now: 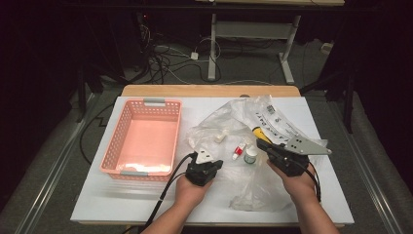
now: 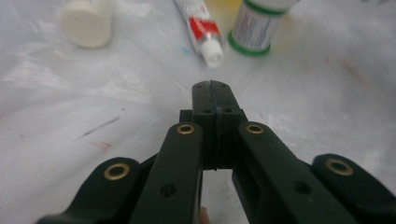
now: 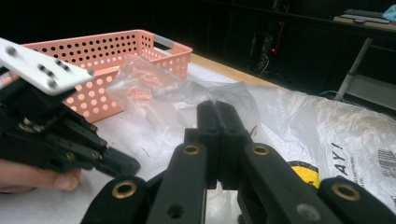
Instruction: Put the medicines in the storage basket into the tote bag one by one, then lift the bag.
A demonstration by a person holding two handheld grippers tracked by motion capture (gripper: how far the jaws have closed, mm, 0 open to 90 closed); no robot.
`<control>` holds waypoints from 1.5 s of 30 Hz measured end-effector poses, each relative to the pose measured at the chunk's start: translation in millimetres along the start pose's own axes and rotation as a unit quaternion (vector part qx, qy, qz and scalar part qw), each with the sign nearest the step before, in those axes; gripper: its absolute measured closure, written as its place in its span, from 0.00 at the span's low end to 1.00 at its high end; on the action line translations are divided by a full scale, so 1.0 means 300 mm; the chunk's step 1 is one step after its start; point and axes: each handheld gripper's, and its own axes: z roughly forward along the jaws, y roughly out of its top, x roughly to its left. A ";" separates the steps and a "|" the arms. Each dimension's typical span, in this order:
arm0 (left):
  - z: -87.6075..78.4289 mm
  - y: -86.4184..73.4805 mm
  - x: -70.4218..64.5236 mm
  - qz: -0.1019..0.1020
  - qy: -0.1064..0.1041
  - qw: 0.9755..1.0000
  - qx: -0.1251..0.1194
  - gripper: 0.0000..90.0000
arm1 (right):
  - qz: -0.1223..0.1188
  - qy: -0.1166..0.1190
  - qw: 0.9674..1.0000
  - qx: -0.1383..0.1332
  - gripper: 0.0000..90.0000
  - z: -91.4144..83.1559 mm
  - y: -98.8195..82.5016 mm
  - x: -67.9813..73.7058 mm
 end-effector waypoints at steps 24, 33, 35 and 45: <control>-0.236 0.250 -0.060 0.075 0.007 0.983 -0.169 0.99 | 0.012 -0.016 0.999 -0.036 1.00 -0.028 0.044 -0.013; -0.257 0.436 -0.152 0.115 -0.009 0.972 -0.207 0.99 | 0.015 -0.025 0.997 -0.066 1.00 -0.073 0.094 -0.026; -0.281 0.482 -0.171 0.124 -0.010 0.967 -0.223 0.99 | 0.013 -0.025 0.997 -0.073 1.00 -0.076 0.117 -0.024; -0.253 0.356 -0.165 0.122 0.012 0.980 -0.158 0.95 | 0.006 -0.035 0.997 -0.066 1.00 -0.042 0.172 -0.043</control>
